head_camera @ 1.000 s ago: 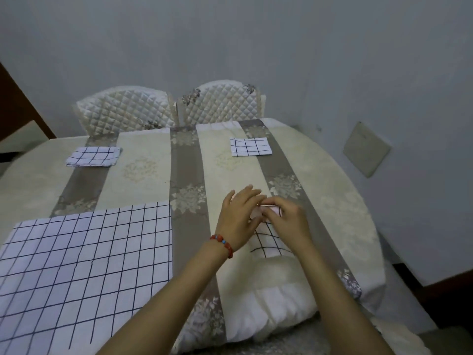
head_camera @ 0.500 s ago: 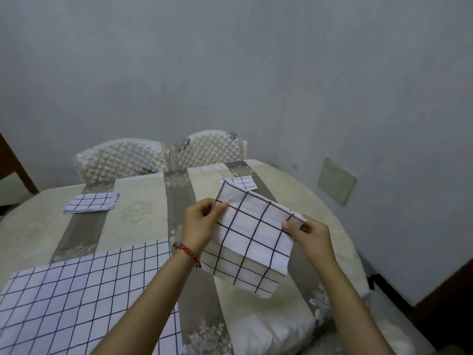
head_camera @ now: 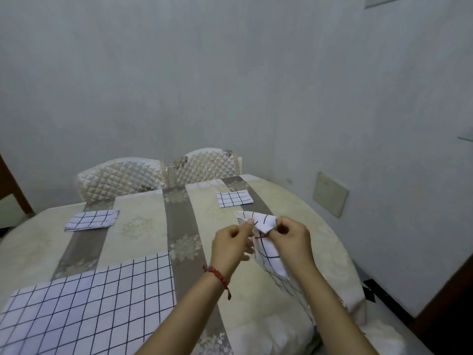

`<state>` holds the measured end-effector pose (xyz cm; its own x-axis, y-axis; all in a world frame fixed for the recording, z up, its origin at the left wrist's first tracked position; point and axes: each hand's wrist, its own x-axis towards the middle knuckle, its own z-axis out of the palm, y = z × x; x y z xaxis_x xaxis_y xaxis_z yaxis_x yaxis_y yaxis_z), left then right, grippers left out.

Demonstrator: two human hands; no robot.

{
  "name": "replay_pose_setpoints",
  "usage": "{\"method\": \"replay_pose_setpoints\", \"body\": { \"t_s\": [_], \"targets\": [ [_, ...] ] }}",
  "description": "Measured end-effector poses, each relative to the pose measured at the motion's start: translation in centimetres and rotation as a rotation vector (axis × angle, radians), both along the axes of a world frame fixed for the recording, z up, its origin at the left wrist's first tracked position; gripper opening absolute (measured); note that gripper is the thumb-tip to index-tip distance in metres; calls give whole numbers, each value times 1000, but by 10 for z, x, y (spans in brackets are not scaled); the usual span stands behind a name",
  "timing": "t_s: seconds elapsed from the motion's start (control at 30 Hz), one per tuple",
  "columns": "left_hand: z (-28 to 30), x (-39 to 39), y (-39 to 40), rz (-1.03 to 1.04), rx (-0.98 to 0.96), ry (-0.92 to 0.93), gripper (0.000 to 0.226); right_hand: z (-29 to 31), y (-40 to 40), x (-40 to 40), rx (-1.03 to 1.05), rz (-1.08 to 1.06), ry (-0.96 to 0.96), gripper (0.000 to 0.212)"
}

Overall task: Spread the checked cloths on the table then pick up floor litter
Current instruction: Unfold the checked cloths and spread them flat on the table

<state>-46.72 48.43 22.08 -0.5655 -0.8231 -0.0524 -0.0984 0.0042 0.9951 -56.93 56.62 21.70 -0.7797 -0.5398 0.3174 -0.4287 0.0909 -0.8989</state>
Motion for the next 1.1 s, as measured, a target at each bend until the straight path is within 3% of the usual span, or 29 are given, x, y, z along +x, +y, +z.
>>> {"method": "replay_pose_setpoints", "body": {
  "t_s": [0.1, 0.2, 0.33, 0.47, 0.53, 0.6, 0.7, 0.8, 0.9, 1.0, 1.1],
  "targets": [
    [7, -9, 5, -119, 285, -20, 37, 1, 5, -1, 72, 63, 131, 41],
    [8, -16, 5, -119, 311, 31, 14, 3, 16, -8, 121, 171, 159, 39],
    [7, -23, 4, -63, 288, 54, 17, 8, 32, -19, 110, 226, 47, 30],
    [5, -21, -15, 114, 140, 16, 23, 13, 48, -37, -10, 111, -4, 37],
    [5, -17, -23, 197, -39, -64, 8, 18, 52, -47, 21, 78, 61, 32],
    [3, -18, -22, 197, -310, -239, 29, 23, 54, -56, 65, 109, 130, 24],
    [11, -31, -5, 23, -699, -266, 47, 31, 51, -58, 144, 246, 160, 17],
    [25, -46, 13, -242, -924, -216, 33, 37, 50, -56, 213, 362, 195, 14],
    [32, -49, 16, -367, -896, -221, 19, 39, 58, -58, 175, 369, 172, 9],
    [36, -48, 9, -359, -790, -177, 20, 35, 75, -68, 133, 327, 110, 25],
    [43, -45, -1, -221, -687, -55, 46, 19, 98, -82, 161, 333, 31, 11]
  ]
}}
